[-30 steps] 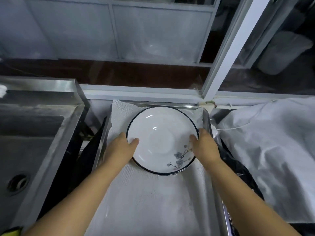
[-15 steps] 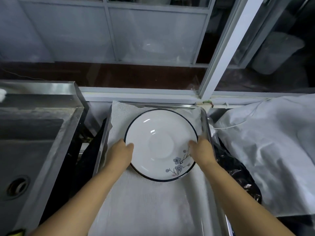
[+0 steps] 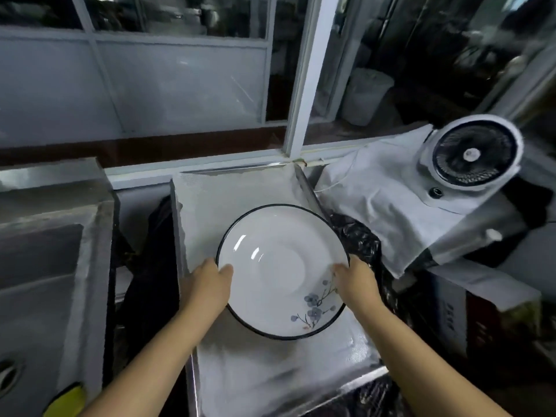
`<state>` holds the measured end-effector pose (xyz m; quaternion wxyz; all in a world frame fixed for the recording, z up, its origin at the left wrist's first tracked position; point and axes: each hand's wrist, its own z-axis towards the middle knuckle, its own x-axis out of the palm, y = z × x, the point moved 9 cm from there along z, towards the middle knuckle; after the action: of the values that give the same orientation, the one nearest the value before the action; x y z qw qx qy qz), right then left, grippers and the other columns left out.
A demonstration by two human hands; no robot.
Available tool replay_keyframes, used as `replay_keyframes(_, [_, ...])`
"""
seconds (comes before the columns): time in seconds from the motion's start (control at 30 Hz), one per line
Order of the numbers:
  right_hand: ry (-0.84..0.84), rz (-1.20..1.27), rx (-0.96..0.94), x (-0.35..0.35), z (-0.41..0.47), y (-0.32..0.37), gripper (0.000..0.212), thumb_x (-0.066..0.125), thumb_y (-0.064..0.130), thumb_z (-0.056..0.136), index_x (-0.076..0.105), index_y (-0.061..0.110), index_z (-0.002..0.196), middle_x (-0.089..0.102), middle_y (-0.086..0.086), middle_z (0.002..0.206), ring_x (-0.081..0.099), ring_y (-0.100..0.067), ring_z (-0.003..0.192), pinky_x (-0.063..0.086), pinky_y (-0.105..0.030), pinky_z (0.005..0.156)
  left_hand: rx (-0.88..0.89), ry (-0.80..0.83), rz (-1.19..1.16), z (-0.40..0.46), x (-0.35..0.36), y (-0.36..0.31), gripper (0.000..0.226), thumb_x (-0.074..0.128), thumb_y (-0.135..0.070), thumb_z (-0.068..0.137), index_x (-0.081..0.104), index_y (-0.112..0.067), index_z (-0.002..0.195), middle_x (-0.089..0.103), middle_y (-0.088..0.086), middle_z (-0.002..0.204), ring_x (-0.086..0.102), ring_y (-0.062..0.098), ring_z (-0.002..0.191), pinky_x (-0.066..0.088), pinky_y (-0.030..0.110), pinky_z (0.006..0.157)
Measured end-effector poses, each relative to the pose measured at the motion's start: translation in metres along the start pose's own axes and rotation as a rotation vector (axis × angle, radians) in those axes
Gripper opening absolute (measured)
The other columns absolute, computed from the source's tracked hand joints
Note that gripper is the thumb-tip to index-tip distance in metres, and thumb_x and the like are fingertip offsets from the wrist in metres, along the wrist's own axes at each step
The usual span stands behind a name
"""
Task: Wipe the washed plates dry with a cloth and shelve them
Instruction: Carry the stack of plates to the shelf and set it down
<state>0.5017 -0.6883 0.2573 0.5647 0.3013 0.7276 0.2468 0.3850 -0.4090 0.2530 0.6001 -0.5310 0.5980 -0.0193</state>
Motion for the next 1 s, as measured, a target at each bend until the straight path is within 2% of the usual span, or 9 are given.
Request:
replay_keyframes(0.1, [-0.119,0.001,0.043,-0.038,-0.069,-0.026,0.012,0.043,0.010,0.092,0.053,0.003,0.092,0.060,-0.008,0.084,0.056,-0.025,0.075,0.038,-0.031,0.060,0.111,0.095,-0.016,-0.042,0.009,-0.007,0.027,0.041,-0.028,0.092,0.058,-0.007,0.095,0.062,0.009,0.093,0.055,0.030,0.085,0.048,0.037,0.077])
replay_keyframes(0.3, [-0.337,0.046,0.219,-0.113,-0.199,-0.103,0.010,0.045,0.011,0.092,0.053,0.005,0.091,0.055,-0.005,0.086,0.054,-0.027,0.086,0.037,-0.030,0.069,0.354,0.288,0.065,-0.140,0.044,-0.048,0.027,0.042,-0.028,0.094,0.056,-0.005,0.093,0.059,0.008,0.091,0.052,0.029,0.083,0.038,0.033,0.069])
replay_keyframes(0.4, [-0.446,0.093,0.341,-0.147,-0.264,-0.155,0.018,0.044,0.014,0.093,0.057,0.006,0.103,0.059,-0.006,0.097,0.055,-0.026,0.092,0.039,-0.030,0.073,0.461,0.392,0.088,-0.197,0.076,-0.068,0.025,0.043,-0.026,0.093,0.056,-0.005,0.091,0.061,0.009,0.089,0.054,0.030,0.084,0.040,0.033,0.069])
replay_keyframes(0.53, [-0.576,0.142,0.525,-0.187,-0.358,-0.230,0.022,0.044,0.016,0.090,0.058,0.006,0.103,0.063,-0.010,0.102,0.058,-0.029,0.093,0.042,-0.033,0.074,0.596,0.531,0.131,-0.287,0.125,-0.089,0.023,0.043,-0.026,0.091,0.057,-0.007,0.091,0.063,0.010,0.091,0.056,0.032,0.087,0.044,0.035,0.074])
replay_keyframes(0.6, [-0.651,0.178,0.587,-0.205,-0.412,-0.266,0.025,0.044,0.017,0.091,0.058,0.005,0.107,0.062,-0.009,0.102,0.057,-0.028,0.095,0.044,-0.034,0.079,0.663,0.591,0.172,-0.340,0.149,-0.098,0.023,0.043,-0.025,0.091,0.057,-0.006,0.095,0.062,0.011,0.094,0.055,0.034,0.090,0.044,0.036,0.077])
replay_keyframes(0.67, [-0.723,0.206,0.649,-0.220,-0.471,-0.304,0.023,0.044,0.017,0.092,0.056,0.005,0.107,0.059,-0.006,0.098,0.056,-0.027,0.094,0.040,-0.031,0.077,0.730,0.665,0.199,-0.400,0.174,-0.104,0.021,0.044,-0.023,0.092,0.056,-0.006,0.091,0.060,0.011,0.089,0.053,0.033,0.088,0.043,0.037,0.078])
replay_keyframes(0.77, [-0.820,0.248,0.736,-0.237,-0.566,-0.364,0.021,0.044,0.020,0.093,0.058,0.006,0.102,0.061,-0.006,0.097,0.057,-0.026,0.090,0.041,-0.031,0.072,0.834,0.764,0.251,-0.499,0.211,-0.102,0.017,0.042,-0.019,0.093,0.052,-0.008,0.087,0.051,0.002,0.079,0.045,0.026,0.078,0.033,0.034,0.070])
replay_keyframes(0.87, [-0.910,0.289,0.819,-0.252,-0.670,-0.421,0.017,0.043,0.018,0.093,0.056,0.008,0.096,0.060,-0.003,0.088,0.053,-0.015,0.075,0.037,-0.027,0.057,0.922,0.855,0.307,-0.603,0.251,-0.085,0.015,0.042,-0.022,0.093,0.051,-0.011,0.091,0.055,0.010,0.095,0.042,0.027,0.086,0.031,0.033,0.073])
replay_keyframes(1.0, [-1.010,0.315,0.960,-0.269,-0.818,-0.495,0.018,0.044,0.019,0.091,0.057,0.008,0.098,0.061,-0.006,0.091,0.057,-0.022,0.083,0.040,-0.031,0.065,1.028,0.977,0.375,-0.755,0.299,-0.047,0.022,0.044,-0.024,0.093,0.057,-0.007,0.100,0.061,0.013,0.106,0.053,0.032,0.097,0.039,0.034,0.077])
